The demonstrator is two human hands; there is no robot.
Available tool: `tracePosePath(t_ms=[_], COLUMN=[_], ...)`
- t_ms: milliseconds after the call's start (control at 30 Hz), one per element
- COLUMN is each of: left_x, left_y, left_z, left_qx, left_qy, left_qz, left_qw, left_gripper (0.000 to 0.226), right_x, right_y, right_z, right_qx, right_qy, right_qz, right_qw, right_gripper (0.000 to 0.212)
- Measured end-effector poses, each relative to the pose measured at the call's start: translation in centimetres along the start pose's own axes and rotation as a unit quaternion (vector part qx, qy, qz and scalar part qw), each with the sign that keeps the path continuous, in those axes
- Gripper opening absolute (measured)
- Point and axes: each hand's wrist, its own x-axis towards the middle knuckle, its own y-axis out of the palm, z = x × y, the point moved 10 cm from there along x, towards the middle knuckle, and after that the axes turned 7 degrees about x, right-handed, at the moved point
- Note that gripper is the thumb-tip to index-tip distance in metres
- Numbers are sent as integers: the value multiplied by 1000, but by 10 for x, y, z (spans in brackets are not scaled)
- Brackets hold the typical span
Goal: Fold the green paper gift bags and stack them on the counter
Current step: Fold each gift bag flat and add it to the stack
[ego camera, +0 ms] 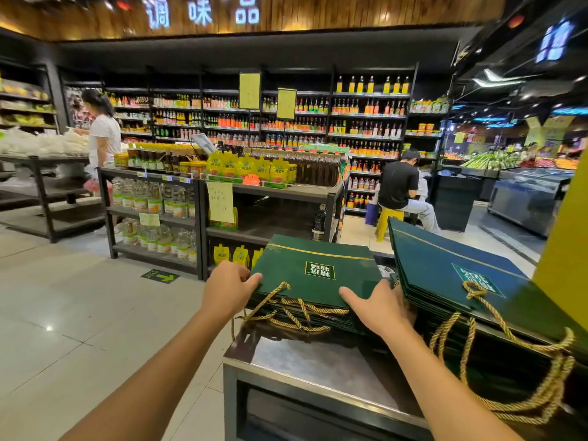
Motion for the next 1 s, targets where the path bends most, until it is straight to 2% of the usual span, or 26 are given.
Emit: tracePosePath(t_ms=[100,200,333,467,567,733,933,1000], left_x=[-5,-10,-17,-23,-35,-64,-104,-115], left_y=[-4,-8,-8,-19,-33,-40,-51,-50], left_z=[0,2,4,2,6,20,28,29], left_qx=[-43,-145,-267,-318,-340,-399,-412,-420], left_qy=[2,-27,-59,-55,-61,-80,-84,-89], left_qz=[-33,-41,-40,-63,-96,-93,-95,-86], left_qw=[999,988,961,944,934,909,902,899], left_gripper=[35,13,4,11,14,18,20,21], right_x=[3,3,6,0,-12,-28,-54,-65], right_y=[-1,-1,-10,-17,-21,-16,-13,-17], right_z=[-5,-8,-21,-31,-30,-30,-43,-44], right_qx=[80,146,144,231,320,319,311,276], right_qy=[-26,-28,-13,-15,-61,-127,-128,-133], right_qz=[-29,-29,-89,-125,-134,-131,-101,-100], right_qw=[996,988,985,965,936,930,936,947], right_gripper=[65,75,58,43,39,41,42,40])
